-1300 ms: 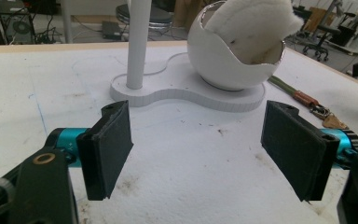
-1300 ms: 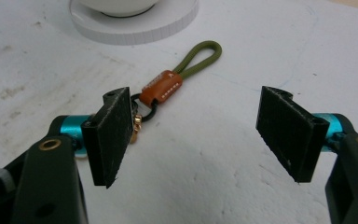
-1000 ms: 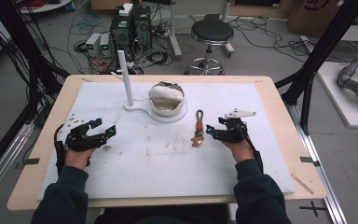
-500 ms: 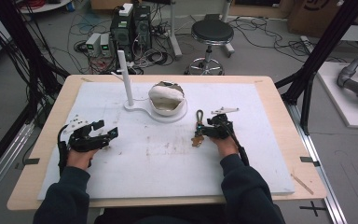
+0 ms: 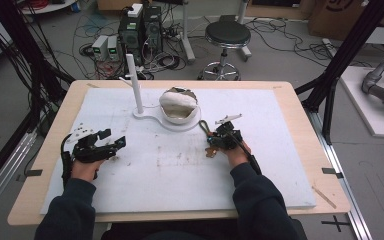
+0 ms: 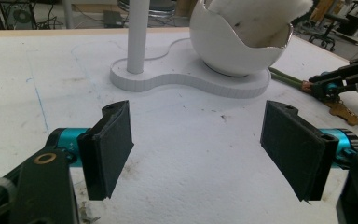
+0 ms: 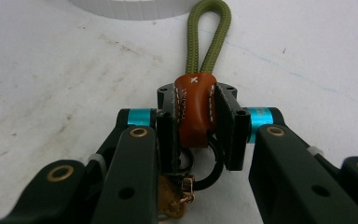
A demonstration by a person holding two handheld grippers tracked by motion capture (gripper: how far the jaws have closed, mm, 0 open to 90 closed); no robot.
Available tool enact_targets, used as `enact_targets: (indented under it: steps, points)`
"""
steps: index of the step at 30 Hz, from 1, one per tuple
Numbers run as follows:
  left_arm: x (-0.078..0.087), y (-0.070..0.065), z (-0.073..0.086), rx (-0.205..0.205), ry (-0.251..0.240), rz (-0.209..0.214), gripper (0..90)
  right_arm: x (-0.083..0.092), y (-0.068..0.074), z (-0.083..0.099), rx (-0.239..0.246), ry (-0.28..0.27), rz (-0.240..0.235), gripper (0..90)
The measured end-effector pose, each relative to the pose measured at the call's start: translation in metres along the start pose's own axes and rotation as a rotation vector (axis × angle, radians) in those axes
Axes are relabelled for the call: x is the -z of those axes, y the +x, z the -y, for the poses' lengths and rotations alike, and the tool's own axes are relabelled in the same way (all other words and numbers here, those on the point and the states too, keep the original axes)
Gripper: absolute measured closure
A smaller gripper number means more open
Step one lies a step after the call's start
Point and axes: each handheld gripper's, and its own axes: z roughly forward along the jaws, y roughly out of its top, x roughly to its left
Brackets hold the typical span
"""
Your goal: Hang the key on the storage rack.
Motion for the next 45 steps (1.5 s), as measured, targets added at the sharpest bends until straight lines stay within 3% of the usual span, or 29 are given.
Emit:
enact_targets:
  steps: [2,3,4,5,6,7,8,9,10,11,15,16,17,18,19,29,37,45]
  points:
    - [0.000,0.001,0.000,0.004,0.002,-0.003,24.9,0.003,-0.004,0.000,-0.018,-0.006,-0.014,72.9]
    - [0.000,0.002,0.001,0.011,-0.001,-0.005,24.9,0.009,-0.006,-0.001,-0.028,-0.041,-0.018,72.9]
    - [0.000,0.002,0.001,0.011,-0.001,-0.005,24.8,0.009,-0.006,-0.001,-0.028,-0.041,-0.018,72.9]
    - [0.001,0.003,0.001,0.014,-0.001,-0.005,24.8,0.016,-0.006,-0.002,-0.038,-0.088,-0.031,72.9]
    - [0.001,0.003,0.001,0.014,-0.001,-0.005,24.8,0.016,-0.006,-0.002,-0.038,-0.088,-0.031,72.9]
    - [0.001,0.004,0.001,0.014,-0.002,-0.007,24.9,0.024,-0.006,-0.004,-0.037,-0.138,-0.040,72.8]
    - [0.001,0.004,0.001,0.014,-0.002,-0.007,24.9,0.024,-0.006,-0.004,-0.037,-0.138,-0.040,72.8]
    - [0.001,0.004,0.001,0.019,-0.001,-0.009,24.9,0.033,-0.003,-0.005,-0.039,-0.204,-0.056,72.7]
    - [0.001,0.004,0.001,0.019,-0.001,-0.009,24.9,0.033,-0.003,-0.005,-0.039,-0.204,-0.056,72.7]
    - [0.002,0.005,0.001,0.022,-0.003,-0.009,25.0,0.043,0.000,-0.008,-0.048,-0.267,-0.098,72.7]
    - [0.002,0.005,0.001,0.023,-0.006,-0.012,25.5,0.061,0.015,-0.020,0.001,-0.366,-0.144,72.7]
    - [0.002,0.005,0.001,0.023,-0.006,-0.012,25.6,0.061,0.015,-0.020,0.001,-0.366,-0.144,72.7]
    - [0.002,0.006,0.001,0.025,-0.008,-0.011,25.6,0.065,0.024,-0.028,0.031,-0.392,-0.153,72.7]
    - [0.002,0.006,0.001,0.025,-0.008,-0.011,25.6,0.065,0.024,-0.028,0.031,-0.392,-0.153,72.7]
    - [0.002,0.006,0.001,0.025,-0.009,-0.013,25.6,0.066,0.032,-0.037,0.065,-0.395,-0.152,72.7]
    - [0.005,0.009,0.000,0.032,-0.019,-0.019,25.8,0.058,0.066,-0.078,0.134,-0.442,-0.177,72.7]
    - [0.009,0.012,-0.001,0.037,-0.035,-0.025,26.2,0.052,0.087,-0.113,0.181,-0.495,-0.178,72.7]
    - [0.011,0.014,-0.002,0.039,-0.044,-0.032,26.6,0.041,0.106,-0.144,0.248,-0.502,-0.176,72.7]
